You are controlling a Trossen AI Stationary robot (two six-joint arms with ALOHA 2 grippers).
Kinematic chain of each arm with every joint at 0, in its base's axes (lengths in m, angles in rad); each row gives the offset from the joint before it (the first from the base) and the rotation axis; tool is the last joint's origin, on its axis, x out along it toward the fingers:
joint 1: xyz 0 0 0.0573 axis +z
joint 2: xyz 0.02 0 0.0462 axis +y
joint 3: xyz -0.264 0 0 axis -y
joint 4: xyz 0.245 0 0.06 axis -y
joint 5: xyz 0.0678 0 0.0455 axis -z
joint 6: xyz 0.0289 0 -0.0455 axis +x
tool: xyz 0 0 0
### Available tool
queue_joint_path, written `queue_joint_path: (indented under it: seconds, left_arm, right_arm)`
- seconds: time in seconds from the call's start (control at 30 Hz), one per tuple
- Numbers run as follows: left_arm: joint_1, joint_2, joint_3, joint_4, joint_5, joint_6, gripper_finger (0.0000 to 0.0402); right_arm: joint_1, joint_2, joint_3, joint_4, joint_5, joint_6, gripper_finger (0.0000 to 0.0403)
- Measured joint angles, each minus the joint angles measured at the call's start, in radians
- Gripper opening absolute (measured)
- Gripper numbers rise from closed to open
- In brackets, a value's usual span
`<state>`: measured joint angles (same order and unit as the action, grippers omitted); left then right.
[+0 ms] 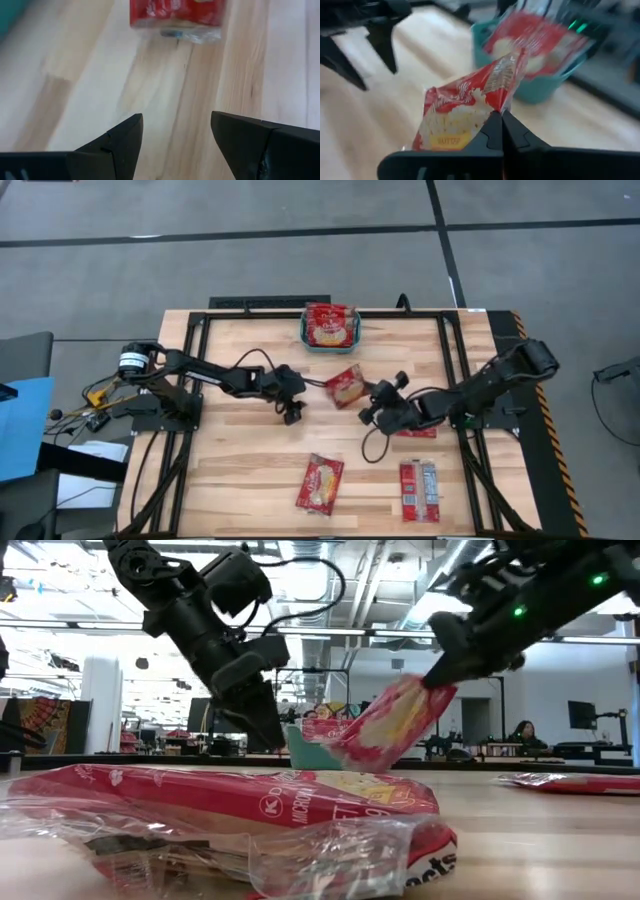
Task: Sort popcorn bags into baskets
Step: Put the red popcorn bag into the blue bin
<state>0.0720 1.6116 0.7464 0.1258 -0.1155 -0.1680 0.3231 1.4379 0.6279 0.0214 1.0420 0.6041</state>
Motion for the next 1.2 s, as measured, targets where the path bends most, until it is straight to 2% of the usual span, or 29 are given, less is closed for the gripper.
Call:
queue_joint_path:
  seconds: [0.23, 0.37, 0.5, 0.6, 0.73, 1.0, 1.1, 1.2]
  left_arm:
    - [0.042, -0.015, 0.000, 0.196, 0.007, 0.065, 0.0224]
    - [0.062, -0.015, 0.000, 0.314, 0.039, 0.116, 0.0226]
    - [0.079, -0.015, 0.000, 0.424, 0.143, 0.169, 0.0242]
    - [0.081, -0.015, 0.000, 0.514, 0.225, 0.179, 0.0256]
    - [0.062, -0.002, 0.013, 0.629, 0.228, 0.192, 0.0275]
    - [0.061, 0.111, 0.139, 0.599, 0.190, 0.198, 0.0318]
    - [0.070, 0.159, 0.180, 0.594, 0.205, 0.171, 0.0321]
    - [0.083, 0.183, 0.204, 0.593, 0.236, 0.108, 0.0315]
  right_arm:
    - [0.117, -0.043, 0.000, 0.014, 0.300, -0.159, 0.0003]
    - [0.168, -0.083, 0.000, 0.022, 0.364, -0.249, 0.0003]
    - [0.210, -0.131, 0.000, 0.036, 0.427, -0.327, 0.0003]
    - [0.221, -0.169, 0.001, 0.047, 0.449, -0.372, 0.0003]
    - [0.209, -0.205, 0.001, 0.065, 0.453, -0.418, 0.0003]
    - [0.192, -0.236, 0.003, 0.354, 0.428, -0.745, 0.0003]
    - [0.192, -0.236, 0.003, 0.466, 0.425, -0.875, 0.0003]
    - [0.193, -0.234, 0.003, 0.522, 0.424, -0.936, 0.0003]
